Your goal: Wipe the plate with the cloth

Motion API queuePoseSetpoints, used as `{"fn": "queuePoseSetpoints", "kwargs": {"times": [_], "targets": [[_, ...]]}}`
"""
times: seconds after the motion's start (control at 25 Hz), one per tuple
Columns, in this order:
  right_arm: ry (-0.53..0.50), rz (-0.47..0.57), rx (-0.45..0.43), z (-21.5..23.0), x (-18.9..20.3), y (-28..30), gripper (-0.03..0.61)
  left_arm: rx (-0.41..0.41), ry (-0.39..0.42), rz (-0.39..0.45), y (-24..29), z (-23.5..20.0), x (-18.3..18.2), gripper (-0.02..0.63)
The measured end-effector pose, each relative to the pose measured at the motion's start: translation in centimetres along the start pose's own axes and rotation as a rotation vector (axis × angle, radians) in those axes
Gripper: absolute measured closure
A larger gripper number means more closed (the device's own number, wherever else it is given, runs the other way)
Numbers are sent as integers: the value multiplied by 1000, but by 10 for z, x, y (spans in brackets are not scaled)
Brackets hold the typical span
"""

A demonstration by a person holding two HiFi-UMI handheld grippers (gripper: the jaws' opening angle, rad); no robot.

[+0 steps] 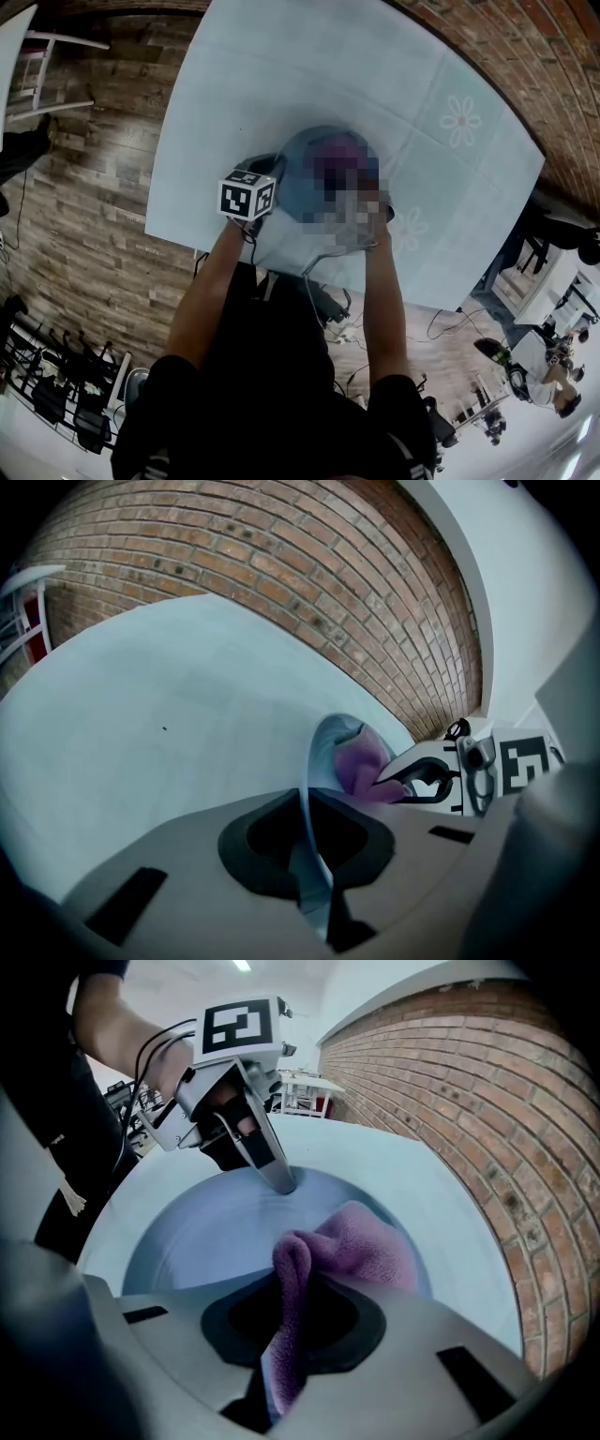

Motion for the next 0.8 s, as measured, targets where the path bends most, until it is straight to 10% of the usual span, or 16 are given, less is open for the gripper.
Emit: {"fn": "queuePoseSetpoints", "kwargs": {"times": [0.52,0.8], "targets": [[-70,13,104,36,-10,14,515,0,-5,1,-1,-2,1,569],[-267,-67,243,41,-9,20,515,2,-35,7,0,-2,2,569]]}}
Point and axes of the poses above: the fingertips, and each gripper's own axes: y forward along the fingers, z to its right, x out of its underside, the point moved 10 cm from there along -y, backward along the fingers, and after that the axes turned 2 degrees about y, right-handed, at the moved point
